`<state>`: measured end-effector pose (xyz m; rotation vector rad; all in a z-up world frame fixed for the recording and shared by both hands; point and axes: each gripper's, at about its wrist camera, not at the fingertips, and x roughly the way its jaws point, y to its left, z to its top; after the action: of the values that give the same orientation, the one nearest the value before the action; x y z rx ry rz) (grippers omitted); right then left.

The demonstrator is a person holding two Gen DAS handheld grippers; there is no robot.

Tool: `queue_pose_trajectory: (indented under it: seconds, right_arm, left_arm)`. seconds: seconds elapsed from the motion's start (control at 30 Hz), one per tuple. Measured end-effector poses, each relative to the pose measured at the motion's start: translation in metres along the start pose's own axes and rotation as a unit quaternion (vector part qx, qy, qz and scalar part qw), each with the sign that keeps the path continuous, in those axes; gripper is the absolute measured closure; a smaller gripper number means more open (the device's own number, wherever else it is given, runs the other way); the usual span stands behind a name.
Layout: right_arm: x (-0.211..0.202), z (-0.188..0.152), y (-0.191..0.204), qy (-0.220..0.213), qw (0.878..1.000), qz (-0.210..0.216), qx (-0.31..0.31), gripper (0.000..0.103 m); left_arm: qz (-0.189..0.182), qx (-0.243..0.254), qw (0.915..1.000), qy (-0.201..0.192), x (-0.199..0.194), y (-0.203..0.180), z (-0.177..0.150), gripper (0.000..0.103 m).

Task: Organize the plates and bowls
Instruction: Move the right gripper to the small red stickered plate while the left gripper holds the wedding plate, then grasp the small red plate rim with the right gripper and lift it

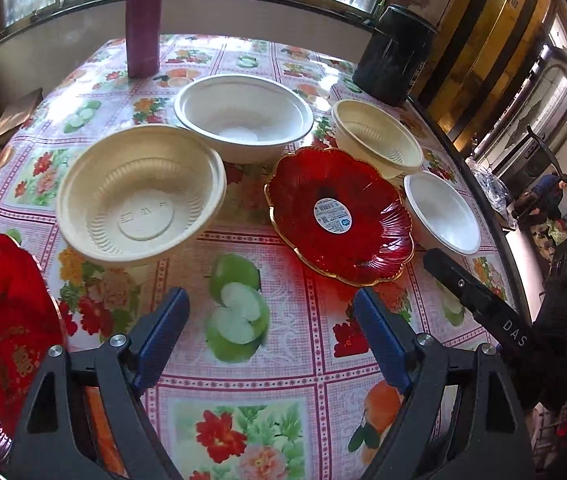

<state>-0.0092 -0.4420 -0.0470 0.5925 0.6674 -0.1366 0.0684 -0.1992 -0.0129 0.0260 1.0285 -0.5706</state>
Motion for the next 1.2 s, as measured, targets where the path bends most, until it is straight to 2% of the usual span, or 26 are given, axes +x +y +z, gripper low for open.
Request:
queue_pose_trajectory:
  seconds: [0.07, 0.3, 0.4, 0.57, 0.6, 0.7, 0.77, 0.9, 1.03, 1.13, 1.2]
  right_arm:
    - [0.007, 0.003, -0.006, 0.015, 1.0, 0.004, 0.017, 0.039]
    - [0.035, 0.015, -0.026, 0.044, 0.995, 0.029, 0.082, 0.04]
    - [0.048, 0.017, -0.037, 0.061, 0.99, 0.04, 0.118, 0.044]
    - [0.051, 0.018, -0.051, 0.058, 0.985, 0.057, 0.151, 0.05]
    - [0.051, 0.017, -0.051, 0.058, 0.985, 0.058, 0.155, 0.054]
    - [0.054, 0.016, -0.054, 0.06, 0.984, 0.057, 0.159, 0.066]
    - [0.057, 0.015, -0.055, 0.066, 0.983, 0.056, 0.161, 0.077]
    - [0.057, 0.011, -0.056, 0.071, 0.983, 0.049, 0.16, 0.086]
    - [0.056, 0.011, -0.052, 0.068, 0.986, 0.039, 0.147, 0.088]
    - [0.055, 0.011, -0.05, 0.066, 0.988, 0.035, 0.136, 0.09]
    - [0.056, 0.011, -0.047, 0.067, 0.989, 0.035, 0.131, 0.091]
  left_arm:
    - [-0.001, -0.006, 0.9998, 0.021, 0.016, -0.002, 0.006, 0.018]
    - [-0.037, -0.043, 0.9948, 0.084, 0.056, -0.003, 0.024, 0.018]
    - [-0.038, -0.059, 0.9936, 0.089, 0.064, 0.0, 0.03, 0.018]
    - [-0.04, -0.074, 0.992, 0.094, 0.077, 0.004, 0.035, 0.02]
    - [-0.039, -0.072, 0.9922, 0.094, 0.078, 0.003, 0.036, 0.023]
    - [-0.055, -0.073, 0.9908, 0.099, 0.082, 0.001, 0.037, 0.049]
    - [-0.06, -0.077, 0.9898, 0.104, 0.087, 0.0, 0.039, 0.051]
    - [-0.061, -0.075, 0.9901, 0.101, 0.089, 0.0, 0.041, 0.068]
    - [-0.055, -0.073, 0.9912, 0.096, 0.089, 0.001, 0.039, 0.082]
    - [-0.053, -0.071, 0.9915, 0.096, 0.09, 0.001, 0.035, 0.089]
    - [-0.054, -0.07, 0.9918, 0.093, 0.088, 0.002, 0.032, 0.089]
